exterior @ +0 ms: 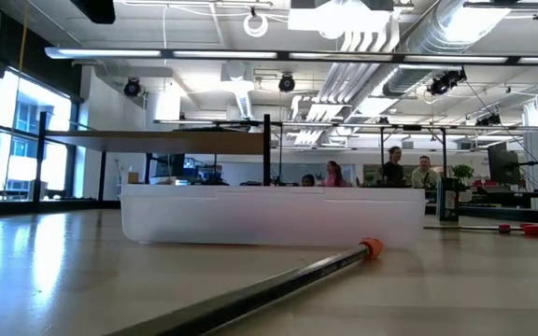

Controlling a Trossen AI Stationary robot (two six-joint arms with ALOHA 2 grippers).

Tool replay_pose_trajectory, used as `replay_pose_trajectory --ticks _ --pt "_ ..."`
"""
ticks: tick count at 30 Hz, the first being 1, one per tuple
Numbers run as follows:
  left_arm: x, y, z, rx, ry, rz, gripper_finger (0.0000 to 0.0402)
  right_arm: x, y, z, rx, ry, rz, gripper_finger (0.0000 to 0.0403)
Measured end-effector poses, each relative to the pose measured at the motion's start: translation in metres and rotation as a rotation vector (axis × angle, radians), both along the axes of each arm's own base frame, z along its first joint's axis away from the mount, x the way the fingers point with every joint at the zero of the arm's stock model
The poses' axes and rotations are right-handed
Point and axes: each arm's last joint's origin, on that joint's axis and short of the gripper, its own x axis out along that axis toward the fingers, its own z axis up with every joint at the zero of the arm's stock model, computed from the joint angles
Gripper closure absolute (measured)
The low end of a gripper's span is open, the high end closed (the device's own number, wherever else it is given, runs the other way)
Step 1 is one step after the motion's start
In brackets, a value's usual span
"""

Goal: Pack school essentials
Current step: Put the black pencil into the school supply box

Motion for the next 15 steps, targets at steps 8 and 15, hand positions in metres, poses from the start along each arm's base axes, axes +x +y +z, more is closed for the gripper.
replay_pose_trajectory --ticks 8,15 --pt "0.001 -0.021 -0.017 -0.028 -0.009 0.018 0.0229 0.001 -0.002 0.0 0.011 -0.007 -0.022 0.0259" --pt "0.005 -0.035 -0.032 -0.036 -0.017 -0.008 0.0229 0.002 -0.005 0.0 0.018 -0.012 -0.04 0.0259"
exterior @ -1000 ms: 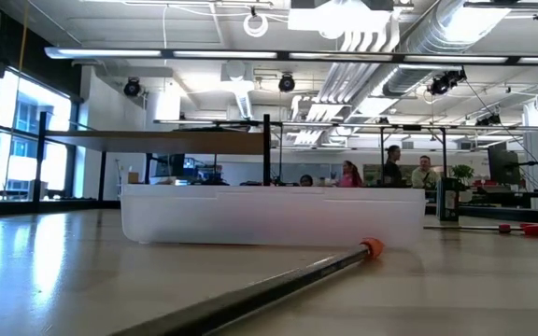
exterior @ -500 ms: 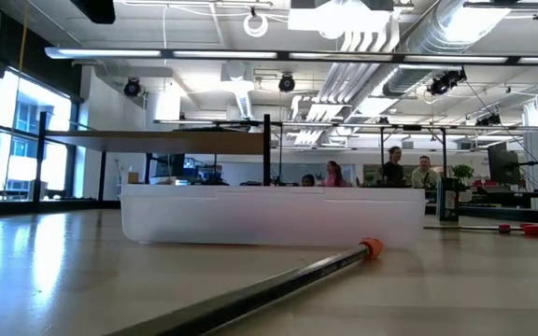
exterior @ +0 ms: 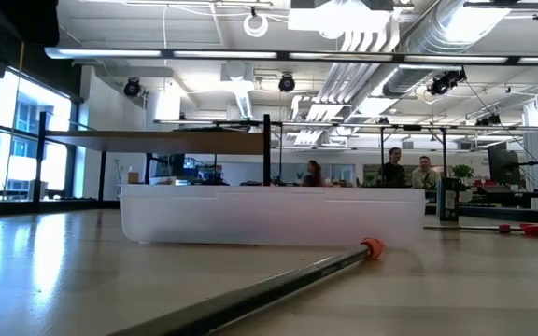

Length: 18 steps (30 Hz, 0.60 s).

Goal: Pack school essentials
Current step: Put the black pencil into the school supply box

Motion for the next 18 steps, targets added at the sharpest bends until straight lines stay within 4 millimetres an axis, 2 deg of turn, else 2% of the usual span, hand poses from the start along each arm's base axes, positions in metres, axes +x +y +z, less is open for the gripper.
replay_pose_trajectory --ticks 9,18 --pt "0.012 -0.015 -0.03 -0.043 0.011 -0.031 0.0229 0.002 -0.006 0.0 0.009 -0.006 -0.033 0.0259" --pt "0.021 -0.02 -0.042 -0.074 -0.018 -0.068 0.0229 0.003 -0.008 0.0 0.01 -0.007 -0.043 0.0259"
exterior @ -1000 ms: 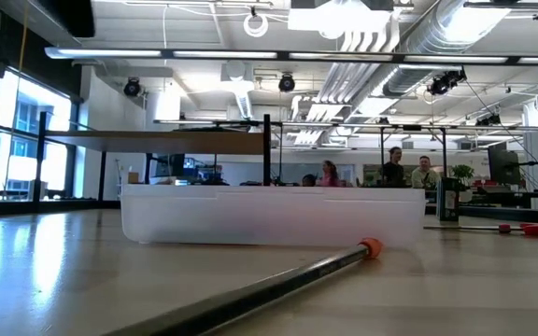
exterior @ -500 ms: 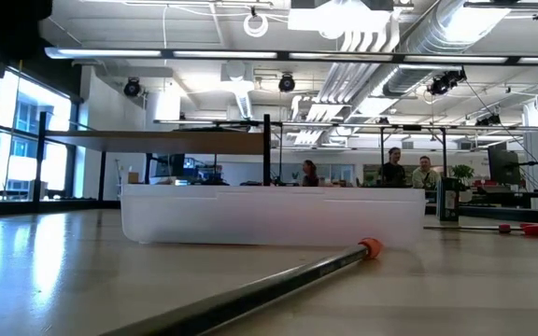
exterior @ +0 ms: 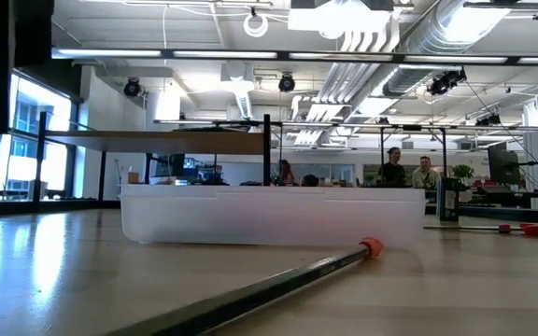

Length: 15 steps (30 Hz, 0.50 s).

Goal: Pack school essentials
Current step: Put the black pencil into the school supply box

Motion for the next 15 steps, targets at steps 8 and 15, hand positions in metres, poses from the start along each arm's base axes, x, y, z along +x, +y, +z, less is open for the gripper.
replay_pose_trajectory --ticks 8,15 --pt "0.011 -0.002 -0.018 -0.044 -0.008 -0.022 0.0229 0.0 0.0 0.0 0.001 -0.002 0.0 0.0259" --pt "0.017 0.007 -0.012 -0.018 0.024 -0.037 0.0229 0.0 0.0 0.0 0.001 -0.001 0.0 0.0259"
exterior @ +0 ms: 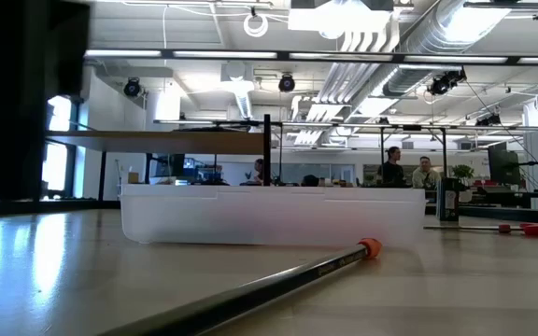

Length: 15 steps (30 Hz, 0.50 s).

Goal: Pack school essentials
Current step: Put the black pencil into the school supply box

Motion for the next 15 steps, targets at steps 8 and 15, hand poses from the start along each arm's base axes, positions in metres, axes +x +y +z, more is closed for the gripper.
replay_pose_trajectory --ticks 8,15 --pt "0.018 0.007 0.047 0.059 -0.066 -0.075 0.0229 0.0 0.0 0.0 -0.002 0.004 0.002 0.0259" --pt "0.026 0.007 0.047 0.09 -0.085 -0.072 0.0229 -0.001 0.0 0.0 -0.004 0.01 0.002 0.0259"
